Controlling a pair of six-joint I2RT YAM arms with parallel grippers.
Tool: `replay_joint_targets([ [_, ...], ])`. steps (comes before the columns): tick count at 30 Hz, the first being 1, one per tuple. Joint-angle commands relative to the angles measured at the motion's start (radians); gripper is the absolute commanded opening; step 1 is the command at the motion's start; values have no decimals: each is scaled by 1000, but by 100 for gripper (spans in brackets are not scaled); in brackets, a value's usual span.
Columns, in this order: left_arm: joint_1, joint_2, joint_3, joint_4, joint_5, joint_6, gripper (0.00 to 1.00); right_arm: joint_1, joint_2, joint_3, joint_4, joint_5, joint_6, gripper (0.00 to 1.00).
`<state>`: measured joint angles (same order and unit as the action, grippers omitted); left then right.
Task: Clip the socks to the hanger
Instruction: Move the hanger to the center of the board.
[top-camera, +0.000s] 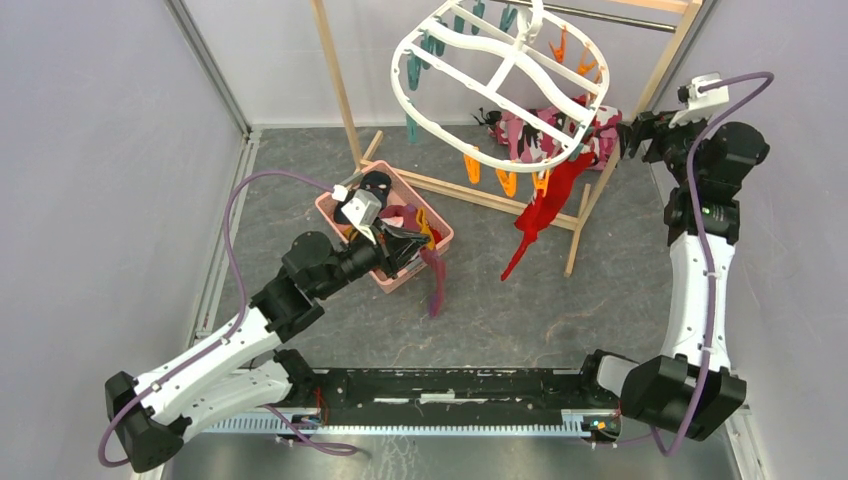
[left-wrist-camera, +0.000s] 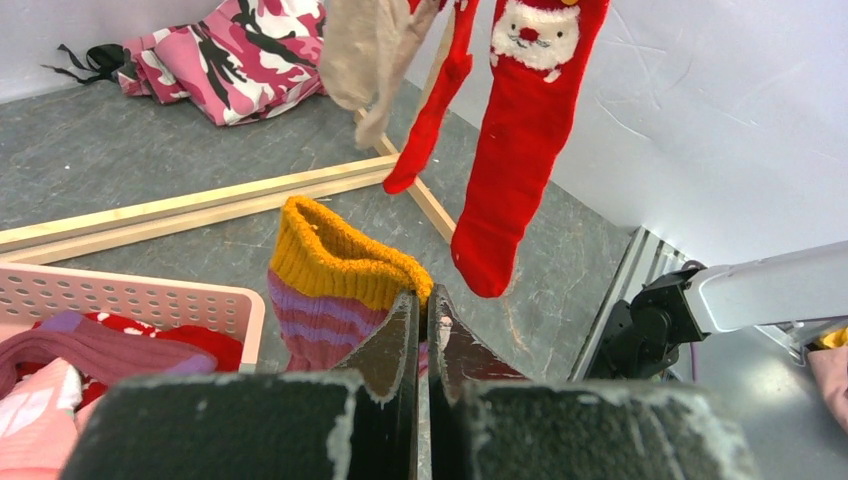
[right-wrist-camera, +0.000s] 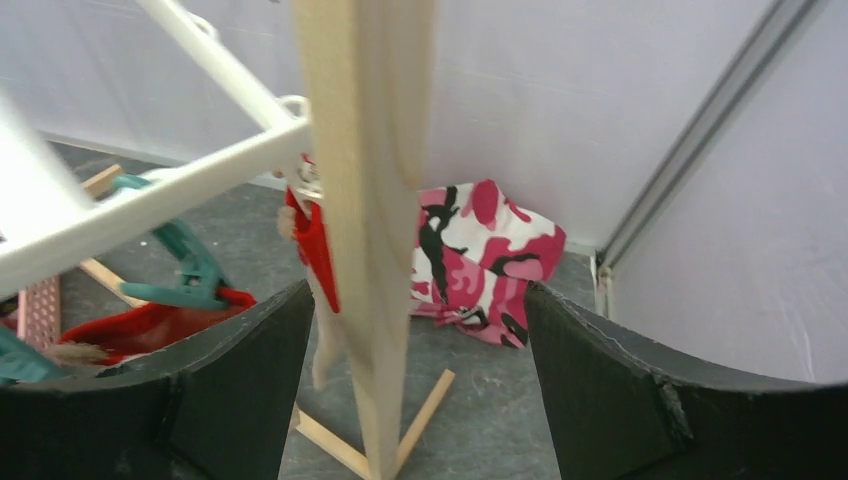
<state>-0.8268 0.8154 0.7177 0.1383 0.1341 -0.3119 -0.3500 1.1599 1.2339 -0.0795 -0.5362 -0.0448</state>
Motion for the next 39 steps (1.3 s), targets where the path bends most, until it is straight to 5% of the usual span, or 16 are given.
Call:
replay_joint_targets([
  [1, -2, -14, -5, 68, 0, 14, 2, 51, 1, 35, 110, 25, 43, 84],
  [4, -1, -1, 2, 72, 3, 11, 2, 78, 32, 38, 138, 95, 43, 83],
  [9, -2, 28, 31, 57, 15, 17, 2, 81, 91, 65, 187, 113, 41, 51],
  [19, -1, 53, 40, 58, 20, 1, 2, 61, 211, 132, 222, -34, -197, 25],
  [36, -8, 208, 116, 202, 108, -61, 2, 32, 560, 515, 214, -87, -197, 28],
  [39, -24, 247, 143, 234, 119, -71, 2, 17, 554, 515, 191, -125, -185, 42],
])
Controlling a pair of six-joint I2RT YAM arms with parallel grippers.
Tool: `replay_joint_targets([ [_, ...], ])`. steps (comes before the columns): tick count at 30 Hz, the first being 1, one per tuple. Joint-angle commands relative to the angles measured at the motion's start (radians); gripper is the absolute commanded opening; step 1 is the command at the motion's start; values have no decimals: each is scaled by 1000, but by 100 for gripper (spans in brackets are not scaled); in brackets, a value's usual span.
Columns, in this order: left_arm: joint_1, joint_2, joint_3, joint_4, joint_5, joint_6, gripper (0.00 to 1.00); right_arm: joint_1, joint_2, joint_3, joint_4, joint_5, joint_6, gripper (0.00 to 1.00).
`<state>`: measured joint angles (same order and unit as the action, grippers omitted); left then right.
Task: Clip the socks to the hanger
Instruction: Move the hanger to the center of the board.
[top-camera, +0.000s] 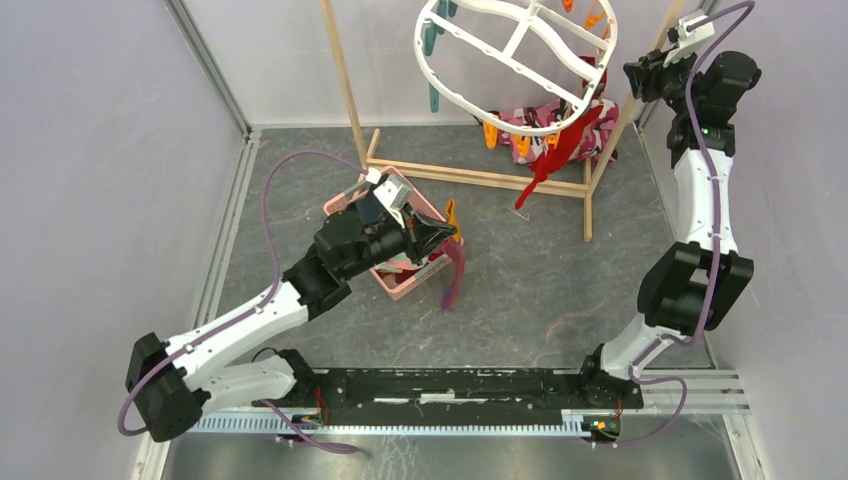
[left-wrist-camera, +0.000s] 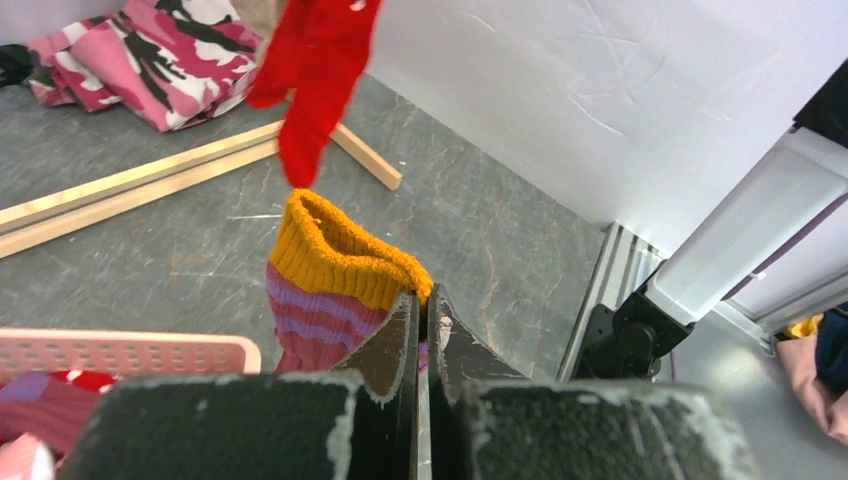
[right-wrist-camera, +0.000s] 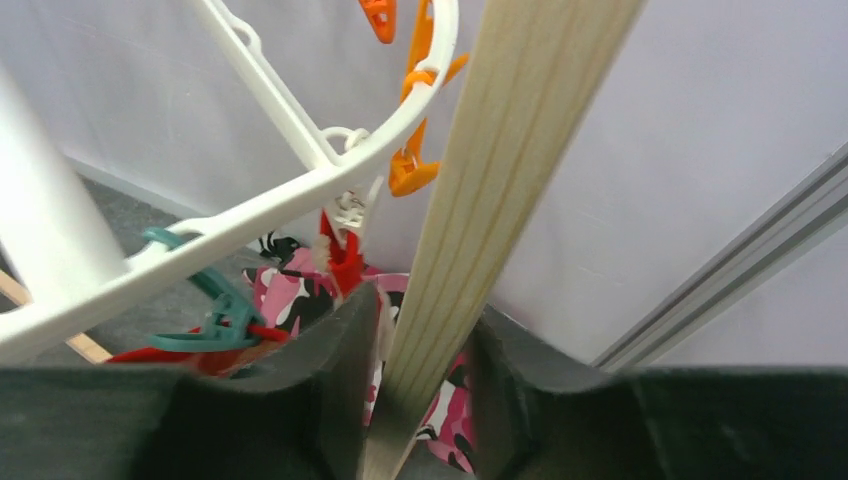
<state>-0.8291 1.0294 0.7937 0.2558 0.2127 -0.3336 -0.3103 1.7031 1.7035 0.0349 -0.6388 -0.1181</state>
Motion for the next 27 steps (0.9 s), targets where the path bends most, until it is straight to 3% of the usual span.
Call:
replay_joint_targets([
  [1, -31, 46, 84, 123, 43, -49, 2, -27, -7, 31, 63, -41, -116, 54],
  [4, -58, 77, 118, 125, 44, -34, 2, -59, -112, -59, 32, -88, -147, 79],
  [8, -85, 102, 152, 104, 45, -6, 2, -123, -281, -204, -64, -151, -210, 93],
  [14, -100, 150, 223, 2, 57, 69, 2, -167, -467, -319, -408, -280, -502, 97],
  [17, -107, 173, 267, -98, 39, 156, 2, -167, -563, -399, -593, -442, -682, 98],
  [21, -109, 173, 277, -126, 23, 211, 2, -164, -650, -462, -858, -619, -1000, 98],
  [25, -112, 168, 269, -115, 22, 225, 2, -157, -679, -450, -1166, -670, -1307, 98],
  [27, -116, 165, 255, -99, 16, 227, 2, -128, -687, -440, -1222, -678, -1304, 98],
])
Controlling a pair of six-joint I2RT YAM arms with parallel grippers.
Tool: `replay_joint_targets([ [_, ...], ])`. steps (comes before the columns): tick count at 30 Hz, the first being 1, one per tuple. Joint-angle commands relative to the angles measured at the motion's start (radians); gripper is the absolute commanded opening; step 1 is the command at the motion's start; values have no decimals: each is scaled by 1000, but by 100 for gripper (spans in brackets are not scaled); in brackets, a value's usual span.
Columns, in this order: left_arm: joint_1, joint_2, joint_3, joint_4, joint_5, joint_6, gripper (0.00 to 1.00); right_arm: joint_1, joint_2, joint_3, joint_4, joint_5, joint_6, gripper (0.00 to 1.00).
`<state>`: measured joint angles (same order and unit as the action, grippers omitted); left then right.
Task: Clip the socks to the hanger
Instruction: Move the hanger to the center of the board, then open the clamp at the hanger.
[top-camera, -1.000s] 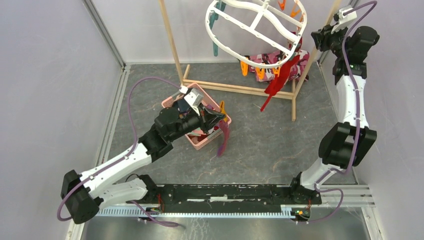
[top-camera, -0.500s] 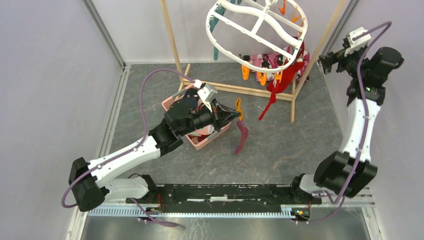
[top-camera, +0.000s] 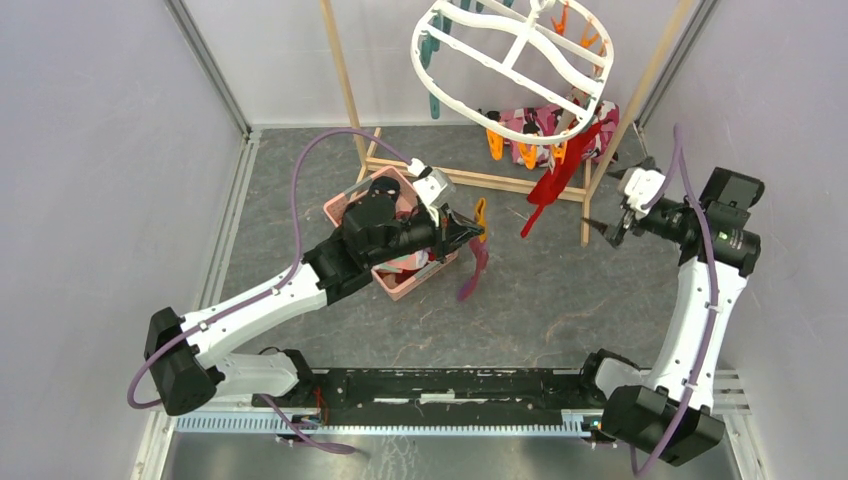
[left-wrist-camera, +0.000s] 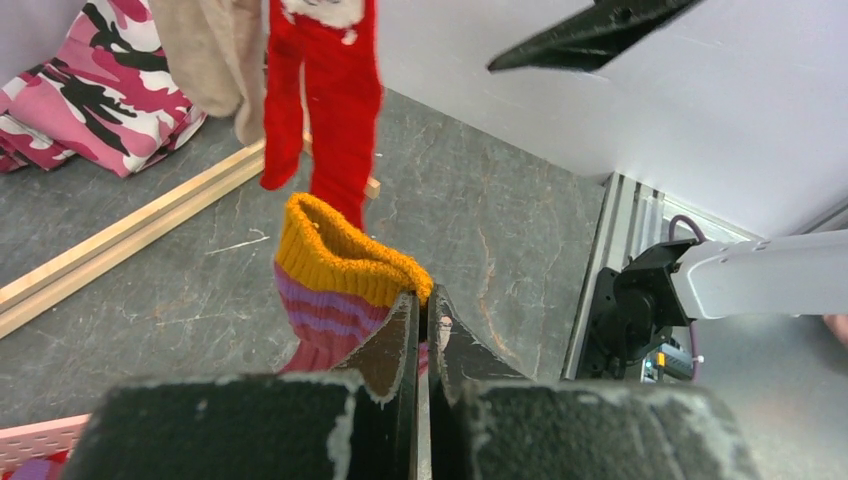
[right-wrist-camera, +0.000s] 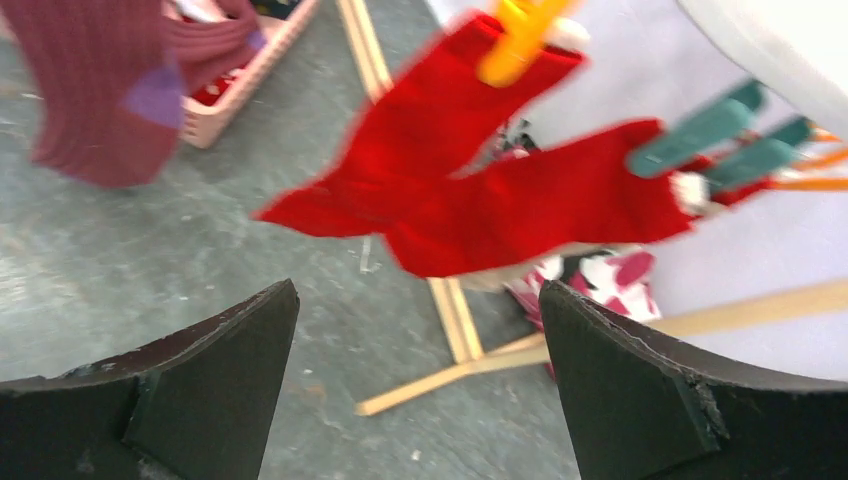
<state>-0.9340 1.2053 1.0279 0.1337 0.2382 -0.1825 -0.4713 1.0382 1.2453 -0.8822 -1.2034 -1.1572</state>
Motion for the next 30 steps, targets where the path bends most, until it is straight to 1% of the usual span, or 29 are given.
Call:
replay_joint_targets([
  [1, -14, -14, 10, 35, -16, 76, 2, 56, -28, 24, -319, -100, -251, 98],
  [3, -18, -21, -9, 56, -27, 78, 2, 116, -52, 22, -304, -60, -210, 98],
  [4, -18, -28, -21, 67, -33, 77, 2, 138, -74, 3, -252, -38, -150, 98],
  [5, -18, -35, -33, 76, -42, 78, 2, 162, -113, -28, -159, -2, -52, 98],
  [7, -18, -52, -65, 108, -58, 76, 2, 214, -233, -150, 140, 105, 197, 98],
  [8, -19, -58, -81, 117, -66, 76, 2, 245, -278, -197, 233, 162, 271, 98],
  [10, -18, -70, -107, 139, -81, 77, 2, 318, -336, -256, 361, 254, 368, 98],
  [13, -18, -83, -133, 147, -98, 78, 2, 398, -340, -276, 466, 319, 481, 98],
  [15, -19, -88, -157, 168, -102, 79, 2, 499, -337, -299, 537, 419, 543, 98],
  [20, -19, -88, -219, 258, -78, 56, 2, 852, -270, -300, 580, 720, 581, 98],
  [22, -19, -79, -231, 299, -36, 51, 2, 949, -240, -275, 569, 775, 602, 98],
  [24, -19, -69, -219, 313, -2, 45, 2, 973, -235, -258, 554, 746, 625, 98],
  [26, -19, -58, -204, 311, 11, 36, 2, 975, -255, -278, 554, 719, 654, 98],
  [30, -19, -28, -179, 326, -32, -16, 2, 977, -325, -405, 612, 740, 745, 98],
])
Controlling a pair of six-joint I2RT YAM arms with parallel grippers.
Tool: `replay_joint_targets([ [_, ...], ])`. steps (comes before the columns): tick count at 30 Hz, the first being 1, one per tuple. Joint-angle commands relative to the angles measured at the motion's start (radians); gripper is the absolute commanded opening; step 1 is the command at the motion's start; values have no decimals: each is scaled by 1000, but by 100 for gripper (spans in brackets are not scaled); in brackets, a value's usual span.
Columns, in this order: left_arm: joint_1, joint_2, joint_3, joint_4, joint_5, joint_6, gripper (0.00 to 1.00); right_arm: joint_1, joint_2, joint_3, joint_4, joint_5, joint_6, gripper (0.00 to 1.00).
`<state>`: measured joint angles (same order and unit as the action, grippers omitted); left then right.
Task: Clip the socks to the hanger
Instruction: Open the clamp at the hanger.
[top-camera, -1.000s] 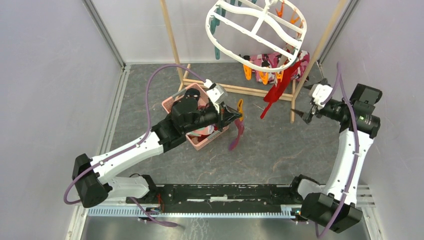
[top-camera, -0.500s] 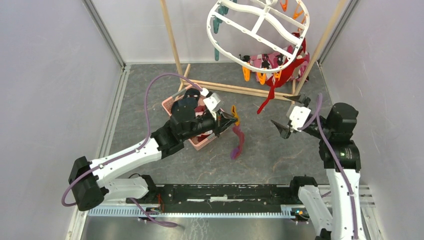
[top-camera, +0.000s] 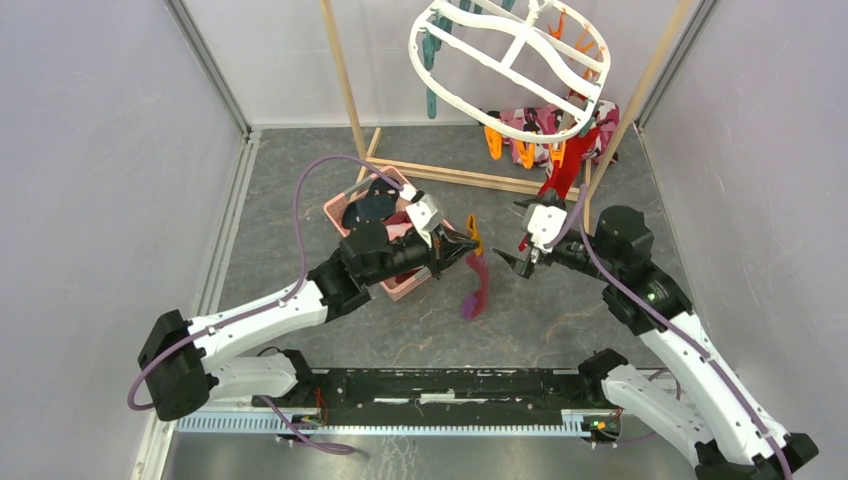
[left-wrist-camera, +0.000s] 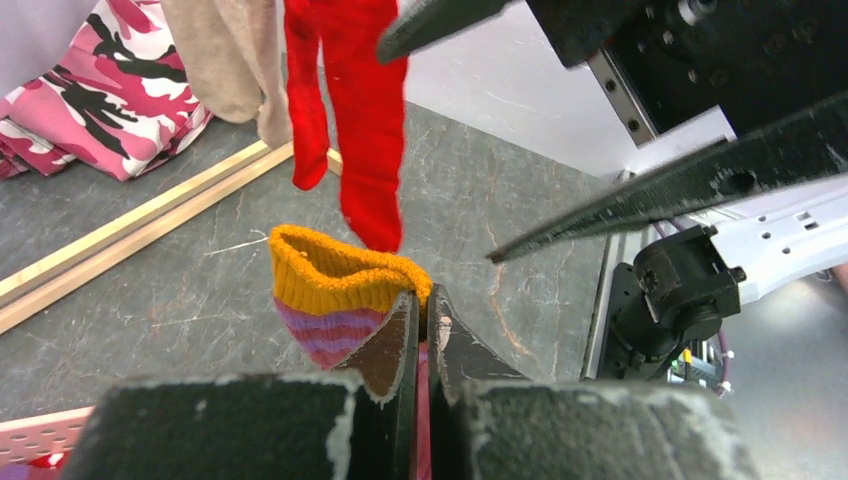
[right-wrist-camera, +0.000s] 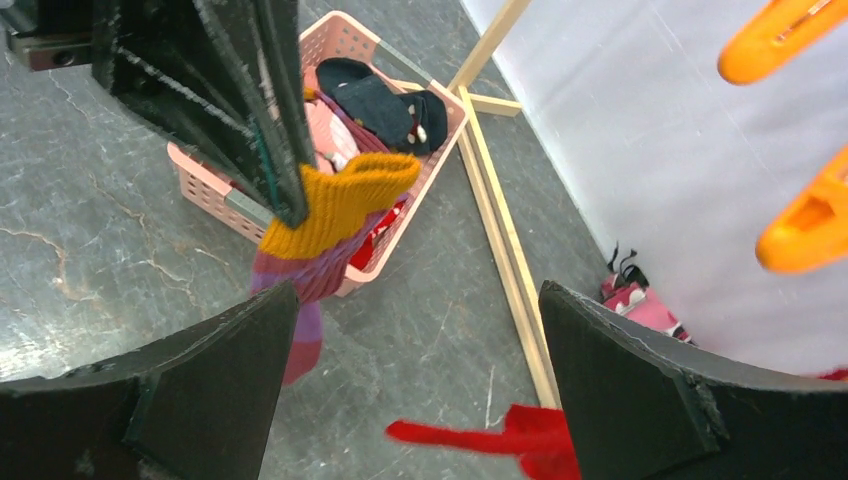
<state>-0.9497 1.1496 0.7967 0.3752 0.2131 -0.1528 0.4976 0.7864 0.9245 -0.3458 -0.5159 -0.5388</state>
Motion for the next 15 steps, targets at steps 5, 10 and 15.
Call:
replay_joint_targets([
  [5, -5, 97, 161, 26, -29, -211, 2, 34, -103, -178, 201, 58, 228, 98],
  [10, -32, 130, 188, 31, -92, -274, 2, 91, -89, -217, 290, 85, 279, 94],
  [15, -50, 153, 200, 31, -144, -307, 2, 104, -59, -194, 320, 181, 308, 89],
])
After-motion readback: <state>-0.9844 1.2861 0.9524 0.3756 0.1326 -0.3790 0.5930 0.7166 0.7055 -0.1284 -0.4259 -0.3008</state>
